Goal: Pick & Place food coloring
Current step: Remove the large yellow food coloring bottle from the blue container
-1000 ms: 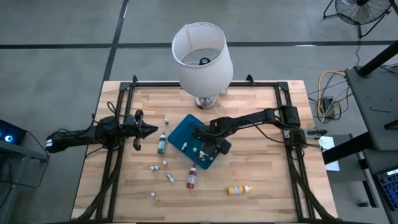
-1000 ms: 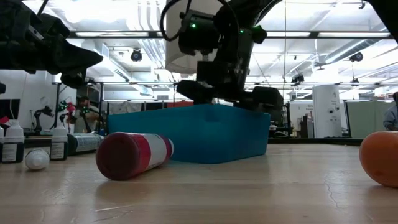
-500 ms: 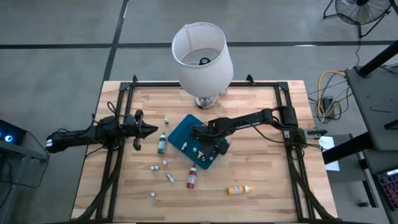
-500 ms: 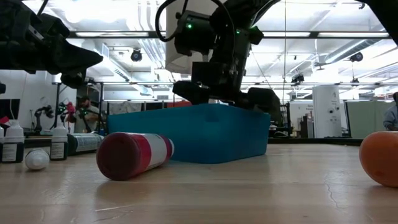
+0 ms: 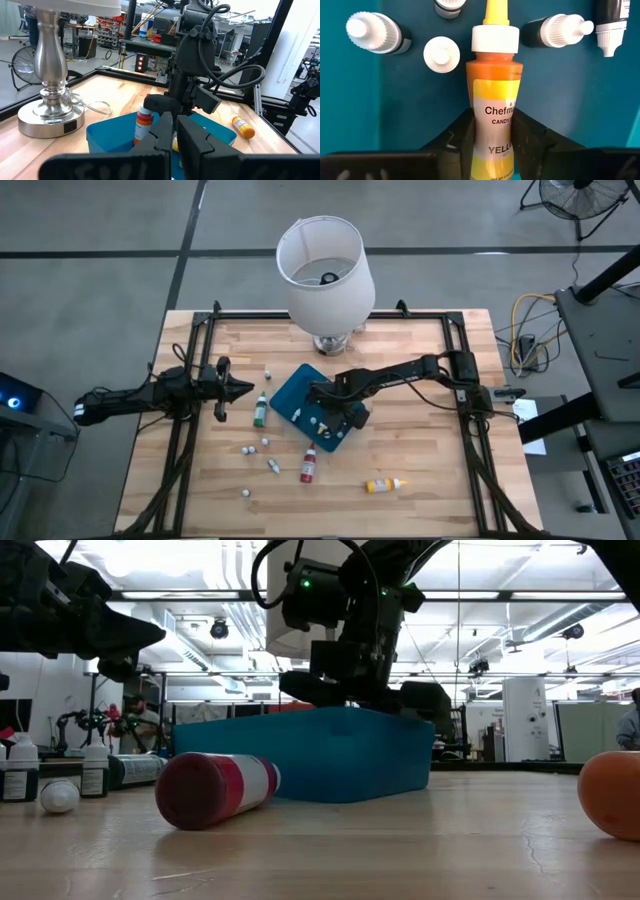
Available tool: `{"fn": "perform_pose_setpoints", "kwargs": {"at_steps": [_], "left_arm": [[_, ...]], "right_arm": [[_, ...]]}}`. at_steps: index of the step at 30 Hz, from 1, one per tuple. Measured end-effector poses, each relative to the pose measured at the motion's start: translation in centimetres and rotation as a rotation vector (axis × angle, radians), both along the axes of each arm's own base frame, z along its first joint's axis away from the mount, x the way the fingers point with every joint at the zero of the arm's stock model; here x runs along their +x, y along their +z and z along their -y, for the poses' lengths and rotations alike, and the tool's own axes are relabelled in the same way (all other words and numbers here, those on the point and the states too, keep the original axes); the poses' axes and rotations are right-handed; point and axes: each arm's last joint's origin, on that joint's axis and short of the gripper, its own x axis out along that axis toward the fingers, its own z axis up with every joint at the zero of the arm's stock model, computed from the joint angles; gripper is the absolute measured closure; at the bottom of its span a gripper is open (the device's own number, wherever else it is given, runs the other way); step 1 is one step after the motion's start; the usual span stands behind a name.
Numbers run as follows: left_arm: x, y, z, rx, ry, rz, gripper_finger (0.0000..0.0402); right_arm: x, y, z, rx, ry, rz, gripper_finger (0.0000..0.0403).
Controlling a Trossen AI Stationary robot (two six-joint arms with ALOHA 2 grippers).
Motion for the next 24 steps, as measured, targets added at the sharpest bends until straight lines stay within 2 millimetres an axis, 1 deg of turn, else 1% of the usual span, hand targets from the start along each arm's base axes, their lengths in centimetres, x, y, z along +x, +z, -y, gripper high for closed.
{"fn": "perform_pose_setpoints", "kwargs": {"at_steps": [4,8,13,19,24], "left_arm": [[0.0,0.0,0.0,0.0,0.0,0.0,0.0402],[0.0,0.0,0.0,0.0,0.0,0.0,0.0402],[0.0,0.0,0.0,0.0,0.0,0.0,0.0402],[0.0,0.0,0.0,0.0,0.0,0.0,0.0402],[0.0,0.0,0.0,0.0,0.0,0.0,0.0402]], "right_arm": [[0.0,0.1,0.0,0.002,-0.008,0.001,0.0312],[0.3,0.6,0.0,0.013,-0.044,0.018,0.0313],[0.3,2.5,0.1,0.022,-0.069,0.068,0.0314],[-0.3,4.1,0.3,0.03,-0.097,0.094,0.0314],[-1.0,6.5,0.3,0.035,-0.103,0.146,0.0314]]}}
